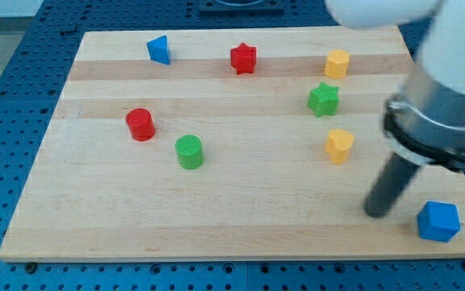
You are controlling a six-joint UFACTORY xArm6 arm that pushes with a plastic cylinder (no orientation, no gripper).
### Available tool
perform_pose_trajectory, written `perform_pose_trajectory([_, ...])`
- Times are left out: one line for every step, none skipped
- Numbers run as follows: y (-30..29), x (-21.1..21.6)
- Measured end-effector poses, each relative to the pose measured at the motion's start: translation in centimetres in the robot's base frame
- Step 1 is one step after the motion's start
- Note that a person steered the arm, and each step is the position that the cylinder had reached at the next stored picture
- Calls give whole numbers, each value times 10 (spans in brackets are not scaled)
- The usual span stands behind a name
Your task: Move your arm towards top left
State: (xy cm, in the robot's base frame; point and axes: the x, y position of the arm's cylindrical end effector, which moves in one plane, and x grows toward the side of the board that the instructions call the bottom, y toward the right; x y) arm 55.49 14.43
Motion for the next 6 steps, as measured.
perform_pose_trajectory([-60, -50])
perform_pose_trajectory([-133, -69])
perform_pose_trajectory([-172, -118])
perform_pose_trajectory([-218, -174])
perform_pose_trajectory([-294, -228])
perform_pose_trajectory([-359, -274])
